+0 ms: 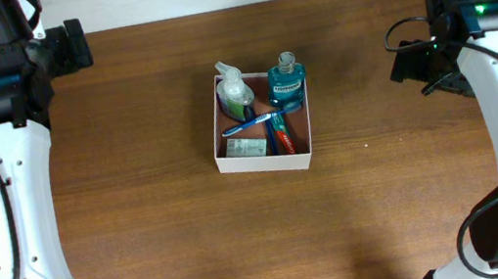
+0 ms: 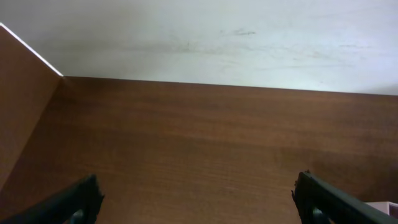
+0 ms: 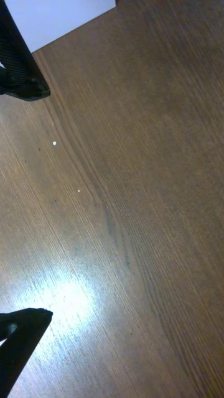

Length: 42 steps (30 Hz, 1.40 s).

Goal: Pack container

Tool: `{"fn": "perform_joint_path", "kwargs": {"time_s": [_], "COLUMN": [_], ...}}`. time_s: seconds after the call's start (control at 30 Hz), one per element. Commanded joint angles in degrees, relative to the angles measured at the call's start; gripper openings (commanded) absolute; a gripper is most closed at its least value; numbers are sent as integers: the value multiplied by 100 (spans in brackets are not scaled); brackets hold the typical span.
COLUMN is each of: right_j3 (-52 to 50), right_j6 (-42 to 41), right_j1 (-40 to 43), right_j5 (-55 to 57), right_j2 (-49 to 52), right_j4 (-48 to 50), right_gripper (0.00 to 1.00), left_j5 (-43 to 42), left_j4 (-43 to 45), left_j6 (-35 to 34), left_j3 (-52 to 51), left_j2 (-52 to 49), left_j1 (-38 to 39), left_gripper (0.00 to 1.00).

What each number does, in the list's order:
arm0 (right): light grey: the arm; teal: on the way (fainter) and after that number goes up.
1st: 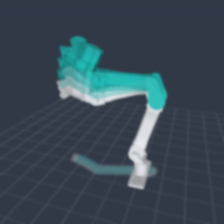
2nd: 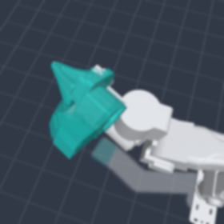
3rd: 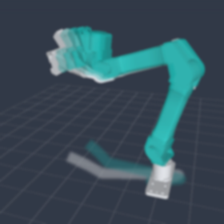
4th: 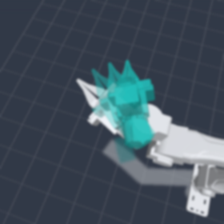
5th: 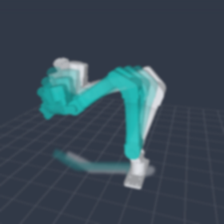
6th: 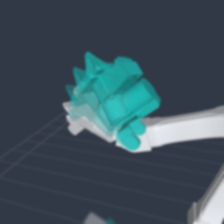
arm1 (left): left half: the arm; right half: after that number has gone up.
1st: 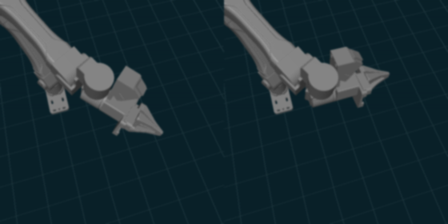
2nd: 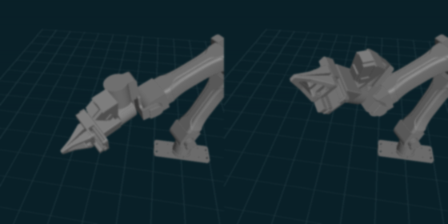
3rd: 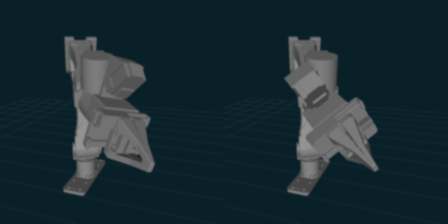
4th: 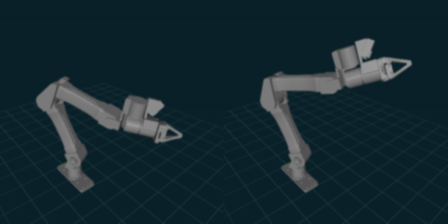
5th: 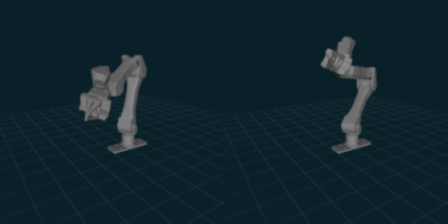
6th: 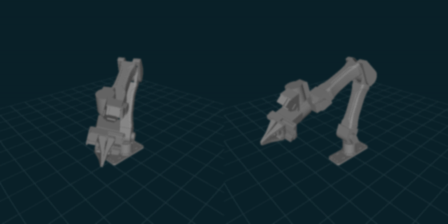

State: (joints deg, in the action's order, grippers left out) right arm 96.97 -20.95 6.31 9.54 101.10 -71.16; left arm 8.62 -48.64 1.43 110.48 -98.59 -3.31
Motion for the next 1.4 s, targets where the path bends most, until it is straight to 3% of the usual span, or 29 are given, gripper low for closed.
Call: {"fn": "perform_joint_path", "kwargs": {"time_s": [0.0,0.23,0.33,0.43,0.5,0.63,0.73,0.87,1.03,1.27,1.37], "right_j3": [74,74,74,74,74,74,74,74,70,-136,-538], "right_j6": [-11,-7,-7,116,614,2343,3132,3388,3379,3377,3377], "right_j1": [11,11,20,-44,-201,-850,-1296,-1729,-1851,-855,-459], "right_j5": [9,20,138,20,-74,308,616,710,411,-374,-671], "right_j2": [-44,-44,-44,-44,-87,-470,-970,-1880,-3265,-4883,-5392], "right_j4": [2,50,671,1711,2999,5490,6142,6129,5375,3421,3119], "right_gripper": [99,99,99,98,99,99,99,99,98,99,99], "left_j5": [24,22,24,22,22,22,22,22,22,22,22], "left_j4": [-9,-11,-28,-26,-28,-31,-31,-28,-28,-28,-31], "left_j6": [-79,-79,-79,-79,-79,-79,-79,-79,-79,-79,-79], "left_j3": [31,31,31,31,31,31,31,31,31,31,31], "left_j2": [15,15,15,15,15,15,15,15,15,15,15], "left_j1": [-13,-11,-13,-11,-13,-13,-13,-13,-13,-13,-13], "left_gripper": [99,99,99,99,99,99,99,99,99,99,99]}}
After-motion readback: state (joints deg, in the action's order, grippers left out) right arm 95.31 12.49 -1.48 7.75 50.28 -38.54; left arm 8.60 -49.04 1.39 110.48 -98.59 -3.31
